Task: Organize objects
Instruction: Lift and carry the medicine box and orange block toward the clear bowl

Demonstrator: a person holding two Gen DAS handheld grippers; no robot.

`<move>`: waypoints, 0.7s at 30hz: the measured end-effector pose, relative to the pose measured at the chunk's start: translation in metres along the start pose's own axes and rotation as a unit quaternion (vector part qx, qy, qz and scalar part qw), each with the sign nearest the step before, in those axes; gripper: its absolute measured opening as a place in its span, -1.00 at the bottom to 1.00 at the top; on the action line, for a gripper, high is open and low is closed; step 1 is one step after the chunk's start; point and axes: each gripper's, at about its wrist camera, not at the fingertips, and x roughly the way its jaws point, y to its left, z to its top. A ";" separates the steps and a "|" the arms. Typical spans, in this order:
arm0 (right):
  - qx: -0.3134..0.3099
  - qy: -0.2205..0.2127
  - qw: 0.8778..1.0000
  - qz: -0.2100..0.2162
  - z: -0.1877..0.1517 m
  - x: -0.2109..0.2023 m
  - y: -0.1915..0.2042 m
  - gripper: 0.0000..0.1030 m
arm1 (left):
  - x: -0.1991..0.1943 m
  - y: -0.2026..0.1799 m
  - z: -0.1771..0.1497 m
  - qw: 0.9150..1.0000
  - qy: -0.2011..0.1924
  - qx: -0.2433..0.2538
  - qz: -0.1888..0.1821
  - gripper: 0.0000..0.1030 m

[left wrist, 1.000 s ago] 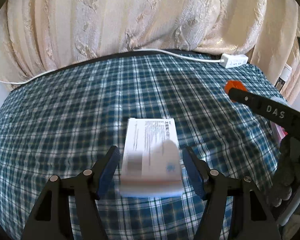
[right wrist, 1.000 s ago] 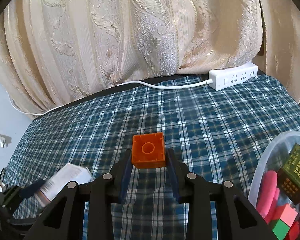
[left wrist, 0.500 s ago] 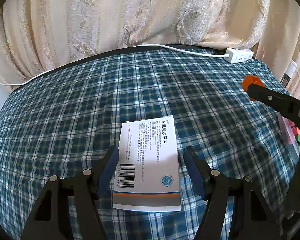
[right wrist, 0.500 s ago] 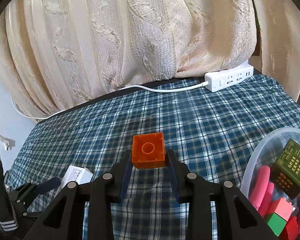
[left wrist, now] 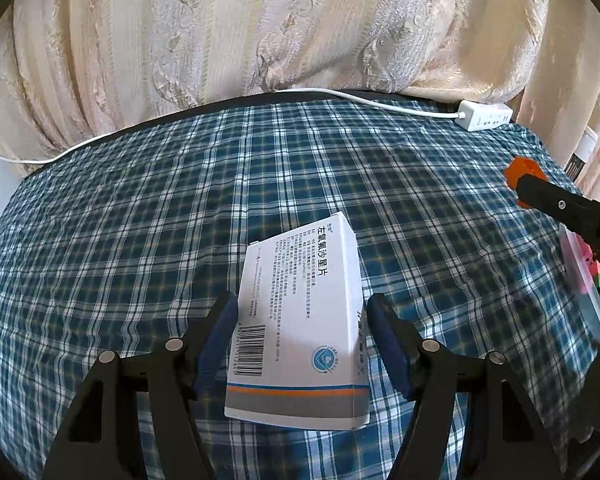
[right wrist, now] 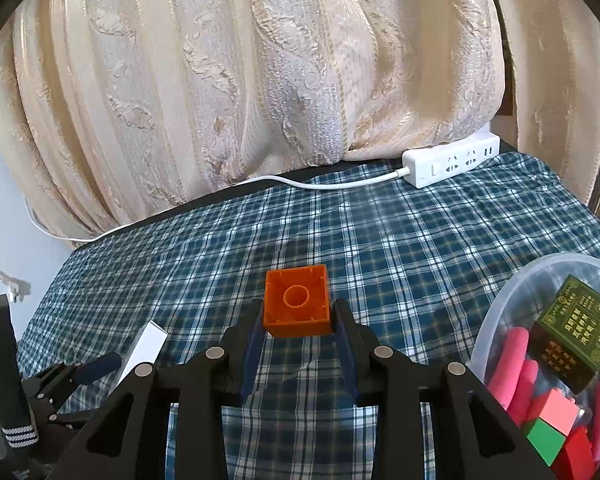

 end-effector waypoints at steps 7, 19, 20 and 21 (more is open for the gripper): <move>-0.001 0.003 1.000 -0.002 -0.003 0.000 -0.002 -0.30 | -0.002 -0.002 -0.001 1.000 0.001 -0.002 -0.010 0.44; -0.006 0.006 1.000 -0.006 -0.007 0.001 -0.001 -0.30 | 0.006 -0.008 -0.005 1.000 0.008 0.009 -0.005 0.45; -0.006 0.007 1.000 -0.006 -0.007 0.001 -0.001 -0.30 | 0.007 -0.008 -0.005 1.000 0.008 0.010 -0.003 0.42; -0.007 0.007 1.000 -0.007 -0.007 0.001 -0.001 -0.30 | 0.008 -0.007 -0.005 1.000 0.009 0.010 -0.002 0.37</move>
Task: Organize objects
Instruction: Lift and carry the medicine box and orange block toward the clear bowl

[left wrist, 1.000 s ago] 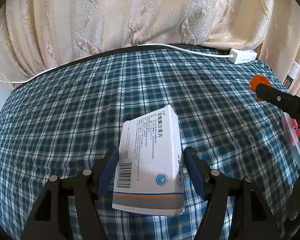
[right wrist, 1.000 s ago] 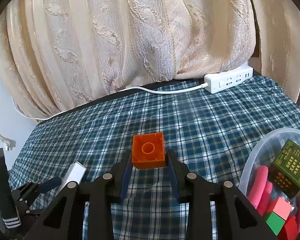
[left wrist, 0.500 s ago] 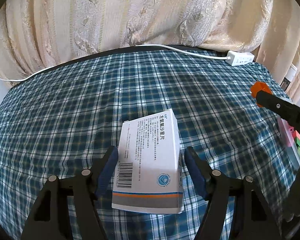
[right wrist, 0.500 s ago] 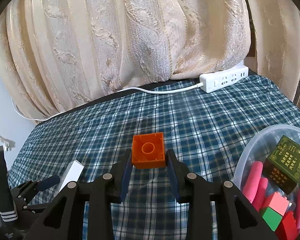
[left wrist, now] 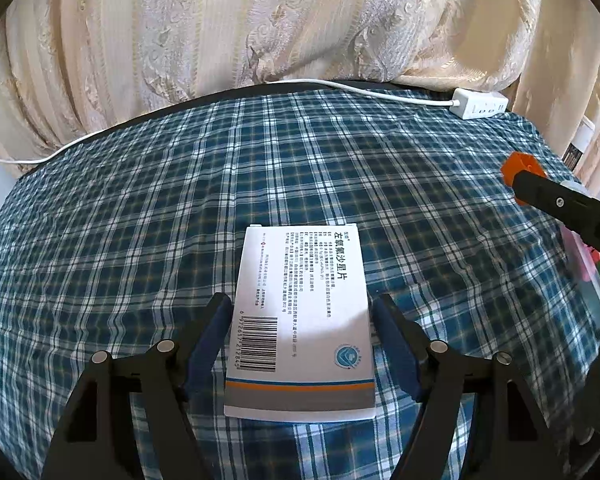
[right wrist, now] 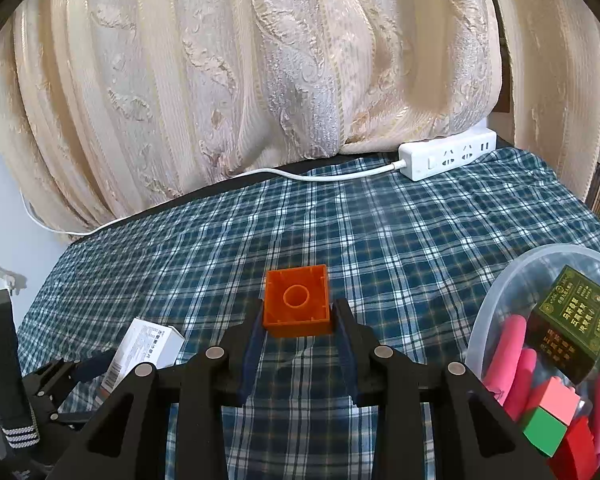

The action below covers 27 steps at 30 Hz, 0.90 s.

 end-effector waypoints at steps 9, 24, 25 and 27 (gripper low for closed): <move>-0.003 -0.002 1.000 -0.008 -0.001 0.001 0.002 -0.30 | -0.004 -0.002 -0.001 1.000 -0.012 0.005 0.009 0.24; 0.011 -0.020 1.000 -0.012 0.002 -0.012 -0.009 -0.30 | -0.029 -0.015 -0.001 0.998 -0.042 0.018 0.035 0.24; 0.012 -0.021 1.000 -0.012 0.002 -0.013 -0.009 -0.30 | -0.031 -0.017 -0.001 0.998 -0.044 0.020 0.036 0.24; 0.014 -0.024 1.000 -0.013 0.001 -0.017 -0.012 -0.30 | -0.033 -0.021 -0.002 0.998 -0.046 0.024 0.035 0.24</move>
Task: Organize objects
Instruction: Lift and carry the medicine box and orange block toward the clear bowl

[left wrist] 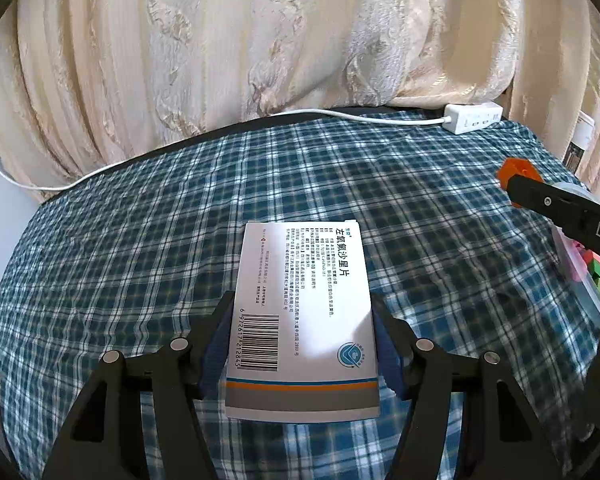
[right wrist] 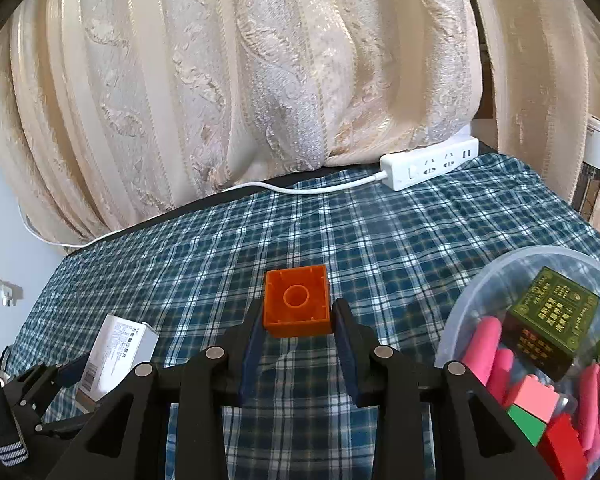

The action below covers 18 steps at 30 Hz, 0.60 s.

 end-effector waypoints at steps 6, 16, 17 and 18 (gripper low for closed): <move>0.025 -0.011 1.000 0.000 -0.003 -0.016 -0.017 -0.30 | -0.010 -0.012 -0.001 1.000 -0.007 0.011 -0.011 0.24; 0.067 -0.037 0.997 -0.031 -0.008 -0.055 -0.061 -0.30 | -0.023 -0.038 0.003 0.998 -0.014 0.030 -0.044 0.24; 0.070 -0.038 0.996 -0.036 -0.008 -0.060 -0.066 -0.30 | -0.024 -0.041 0.003 0.998 -0.014 0.033 -0.048 0.24; 0.072 -0.040 0.996 -0.041 -0.009 -0.064 -0.072 -0.30 | -0.025 -0.043 0.004 0.998 -0.015 0.035 -0.050 0.24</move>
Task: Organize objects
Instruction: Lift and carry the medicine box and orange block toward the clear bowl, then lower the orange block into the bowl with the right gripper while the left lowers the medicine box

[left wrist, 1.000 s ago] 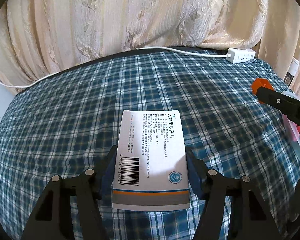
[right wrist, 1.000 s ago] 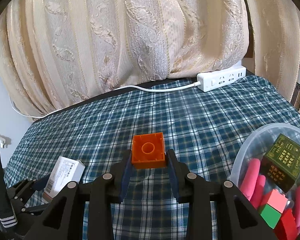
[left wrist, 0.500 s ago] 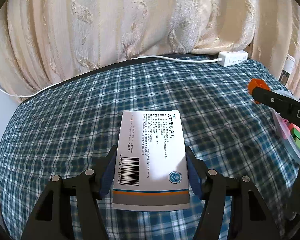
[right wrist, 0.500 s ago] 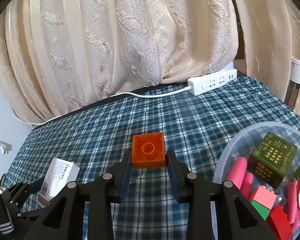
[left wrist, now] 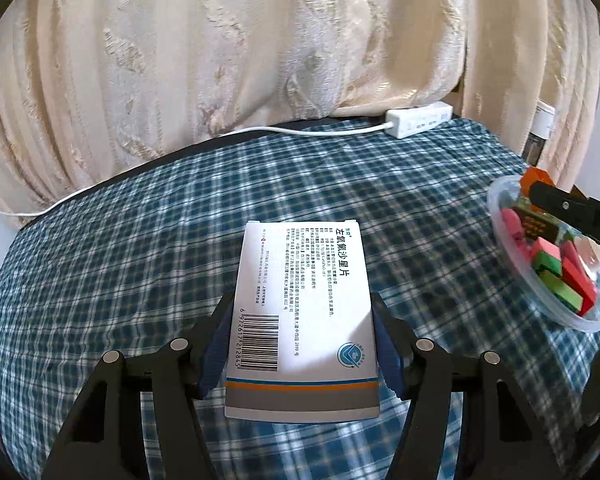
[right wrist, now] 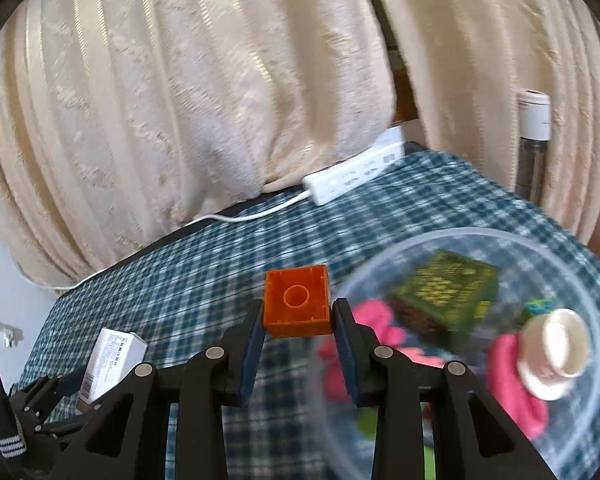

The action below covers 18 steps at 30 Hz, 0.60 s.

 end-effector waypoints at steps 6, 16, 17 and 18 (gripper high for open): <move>0.008 -0.003 0.999 -0.035 0.000 -0.016 -0.036 -0.30 | -0.003 -0.019 0.004 1.000 -0.003 0.015 -0.016 0.24; 0.031 -0.006 0.996 -0.079 0.010 -0.013 -0.083 -0.29 | -0.009 -0.052 0.007 0.998 -0.008 0.043 -0.039 0.24; 0.037 -0.004 0.996 -0.081 0.011 -0.011 -0.087 -0.29 | -0.010 -0.055 0.008 0.998 -0.008 0.045 -0.040 0.24; 0.043 -0.001 0.996 -0.081 0.012 -0.010 -0.092 -0.29 | -0.010 -0.057 0.008 0.998 -0.009 0.047 -0.042 0.24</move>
